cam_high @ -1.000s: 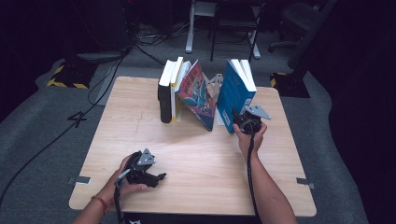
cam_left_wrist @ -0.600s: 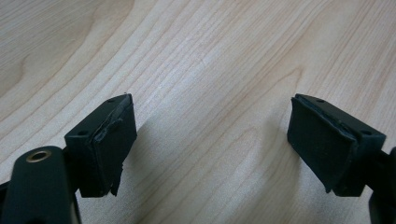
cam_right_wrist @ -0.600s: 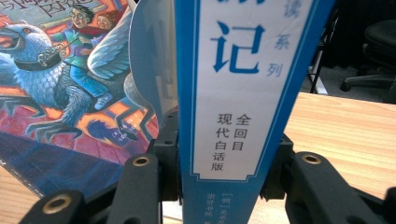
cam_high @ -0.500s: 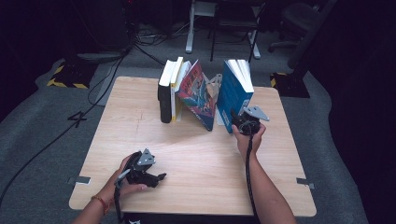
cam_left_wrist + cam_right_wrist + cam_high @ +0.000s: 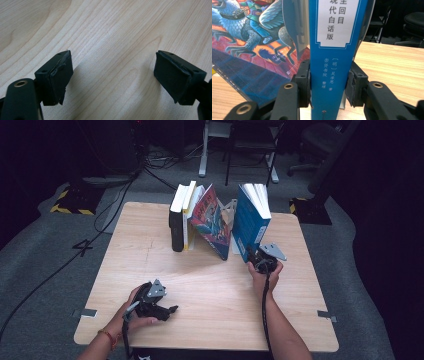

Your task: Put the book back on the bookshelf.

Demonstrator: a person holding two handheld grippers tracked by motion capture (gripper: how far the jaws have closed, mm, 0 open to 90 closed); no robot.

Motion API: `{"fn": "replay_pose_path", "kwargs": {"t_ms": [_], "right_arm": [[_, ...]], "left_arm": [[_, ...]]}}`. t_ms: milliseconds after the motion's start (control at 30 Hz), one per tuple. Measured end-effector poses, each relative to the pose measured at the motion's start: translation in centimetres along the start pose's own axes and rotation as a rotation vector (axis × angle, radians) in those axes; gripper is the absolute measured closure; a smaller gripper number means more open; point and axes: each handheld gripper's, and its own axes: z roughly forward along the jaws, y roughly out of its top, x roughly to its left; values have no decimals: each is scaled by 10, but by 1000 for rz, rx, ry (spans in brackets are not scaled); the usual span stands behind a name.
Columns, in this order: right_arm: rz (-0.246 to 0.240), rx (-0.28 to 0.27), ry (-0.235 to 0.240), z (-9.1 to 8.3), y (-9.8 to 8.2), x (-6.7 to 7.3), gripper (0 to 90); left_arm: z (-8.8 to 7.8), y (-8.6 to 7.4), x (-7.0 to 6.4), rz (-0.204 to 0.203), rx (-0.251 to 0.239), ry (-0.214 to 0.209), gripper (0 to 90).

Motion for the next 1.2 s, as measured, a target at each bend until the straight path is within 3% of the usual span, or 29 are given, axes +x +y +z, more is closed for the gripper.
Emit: {"fn": "replay_pose_path", "kwargs": {"t_ms": [467, 833, 1200], "right_arm": [[-24, 18, -3, 8, 6, 11, 617], [-12, 19, -11, 2, 3, 8, 607], [-30, 50, -16, -2, 7, 4, 512]], "left_arm": [[0, 0, 0, -2, 0, -1, 161], [0, 0, 0, 1, 0, 0, 162], [0, 0, 0, 1, 0, 1, 162]]}}
